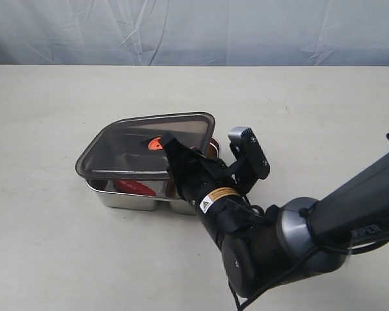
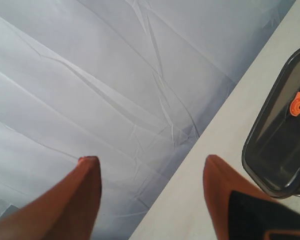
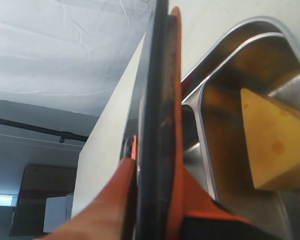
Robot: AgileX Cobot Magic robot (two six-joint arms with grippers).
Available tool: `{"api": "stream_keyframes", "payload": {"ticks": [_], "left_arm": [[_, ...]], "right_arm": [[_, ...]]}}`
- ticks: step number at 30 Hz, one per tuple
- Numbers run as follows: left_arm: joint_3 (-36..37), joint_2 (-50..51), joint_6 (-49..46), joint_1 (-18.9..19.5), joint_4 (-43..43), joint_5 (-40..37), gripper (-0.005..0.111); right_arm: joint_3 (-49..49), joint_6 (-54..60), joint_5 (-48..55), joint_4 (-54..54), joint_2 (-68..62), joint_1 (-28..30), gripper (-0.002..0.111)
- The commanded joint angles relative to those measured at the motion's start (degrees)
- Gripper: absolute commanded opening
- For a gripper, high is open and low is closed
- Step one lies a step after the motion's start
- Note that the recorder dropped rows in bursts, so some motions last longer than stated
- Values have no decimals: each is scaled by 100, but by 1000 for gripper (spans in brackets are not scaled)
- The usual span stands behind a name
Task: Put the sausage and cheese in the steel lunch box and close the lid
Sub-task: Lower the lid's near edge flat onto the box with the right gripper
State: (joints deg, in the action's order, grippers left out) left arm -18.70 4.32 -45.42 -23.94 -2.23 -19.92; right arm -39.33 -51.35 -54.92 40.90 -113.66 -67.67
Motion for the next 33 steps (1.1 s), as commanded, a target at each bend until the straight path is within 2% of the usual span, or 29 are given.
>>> {"api": "stream_keyframes", "payload": {"ticks": [1, 12, 13, 14, 15, 16, 18, 19, 27, 33], "left_arm": [[-14, -35, 31, -27, 67, 56, 57], [-14, -35, 31, -27, 152, 63, 57], [-14, -35, 31, -27, 152, 63, 57], [-14, -35, 42, -27, 151, 63, 57], [-14, -35, 42, -27, 151, 63, 57], [-14, -35, 42, -27, 151, 63, 57], [-14, -35, 42, -27, 151, 53, 57], [-14, -35, 42, -27, 151, 53, 57], [-14, -35, 54, -27, 182, 43, 57], [-14, -35, 54, -27, 726, 62, 57]], "right_arm": [[264, 761, 694, 223, 73, 37, -1], [264, 1076, 974, 316, 106, 37, -1], [264, 1076, 974, 316, 106, 37, 6], [264, 1076, 974, 316, 106, 37, 19], [264, 1076, 974, 354, 106, 37, 27], [264, 1076, 990, 380, 106, 37, 42], [264, 1076, 1032, 380, 106, 37, 58], [264, 1076, 1045, 393, 106, 37, 60], [264, 1091, 1268, 424, 119, 37, 60], [264, 1245, 1453, 424, 143, 37, 60]]}}
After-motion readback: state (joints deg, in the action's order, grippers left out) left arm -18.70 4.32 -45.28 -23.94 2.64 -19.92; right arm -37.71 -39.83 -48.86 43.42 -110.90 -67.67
